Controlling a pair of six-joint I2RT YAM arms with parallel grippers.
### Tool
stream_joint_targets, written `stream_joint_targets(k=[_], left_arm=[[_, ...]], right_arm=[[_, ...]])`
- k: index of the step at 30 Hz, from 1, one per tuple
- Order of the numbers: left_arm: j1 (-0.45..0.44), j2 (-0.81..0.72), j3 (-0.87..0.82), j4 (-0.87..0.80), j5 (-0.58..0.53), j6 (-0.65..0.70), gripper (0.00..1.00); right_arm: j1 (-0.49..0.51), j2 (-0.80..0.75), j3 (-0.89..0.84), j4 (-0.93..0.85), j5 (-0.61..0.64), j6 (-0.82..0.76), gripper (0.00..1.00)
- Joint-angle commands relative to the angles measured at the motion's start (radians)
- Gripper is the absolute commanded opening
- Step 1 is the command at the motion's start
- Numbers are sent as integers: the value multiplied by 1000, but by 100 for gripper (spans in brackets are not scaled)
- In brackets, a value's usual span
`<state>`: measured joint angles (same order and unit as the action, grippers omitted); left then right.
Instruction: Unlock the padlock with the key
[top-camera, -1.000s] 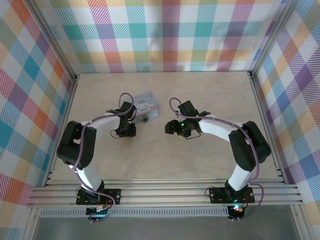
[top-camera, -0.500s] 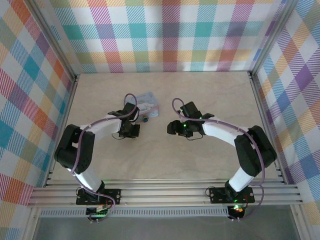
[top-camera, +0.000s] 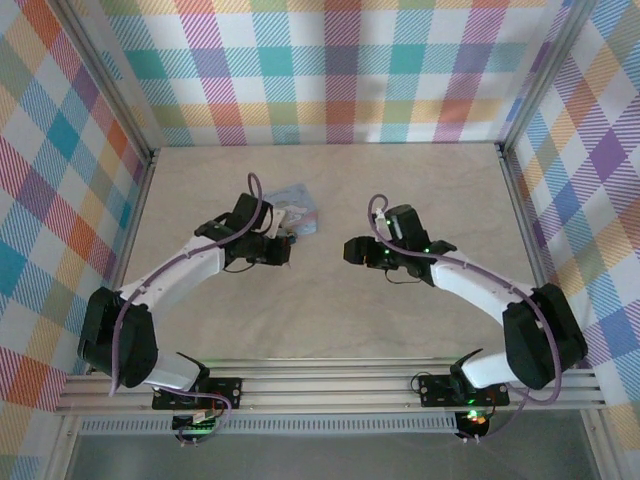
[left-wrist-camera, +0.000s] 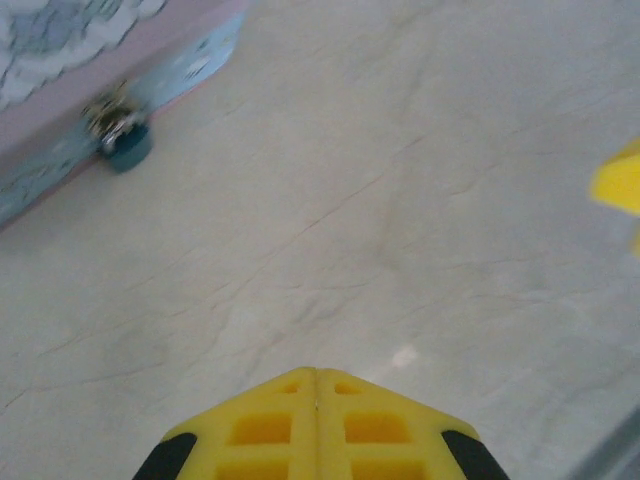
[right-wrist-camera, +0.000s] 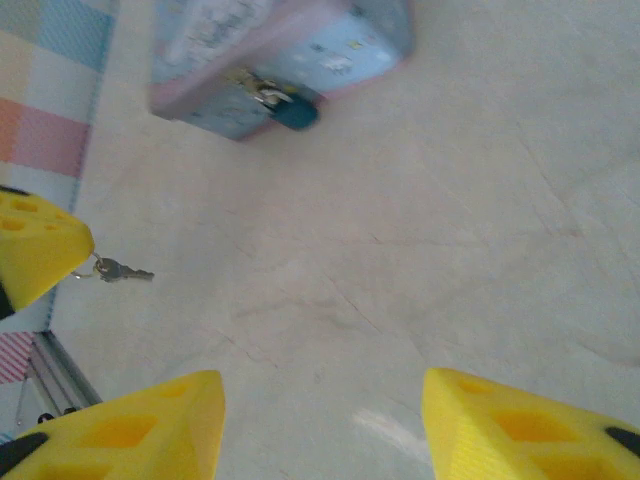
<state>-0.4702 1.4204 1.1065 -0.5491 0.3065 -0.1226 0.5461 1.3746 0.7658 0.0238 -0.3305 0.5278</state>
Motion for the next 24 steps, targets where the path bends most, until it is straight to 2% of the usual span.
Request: stream_joint_targets(k=[1, 6, 10, 16, 24], left_arm=[[-11, -25, 85, -69, 122, -3, 0], [-11, -32, 150, -110, 148, -117, 0], [-11, -22, 177, -132, 183, -212, 0], [-15, -40, 190, -133, 223, -274, 0], [-14, -71, 194, -150, 236, -269, 0]], right_arm=[[44, -34, -62, 272, -42, -155, 50], [127, -15, -84, 463, -19, -382, 39], [174, 36, -71, 563, -16, -519, 41], [202, 116, -16, 599, -32, -569, 44], [214, 176, 2, 733, -90, -578, 40]])
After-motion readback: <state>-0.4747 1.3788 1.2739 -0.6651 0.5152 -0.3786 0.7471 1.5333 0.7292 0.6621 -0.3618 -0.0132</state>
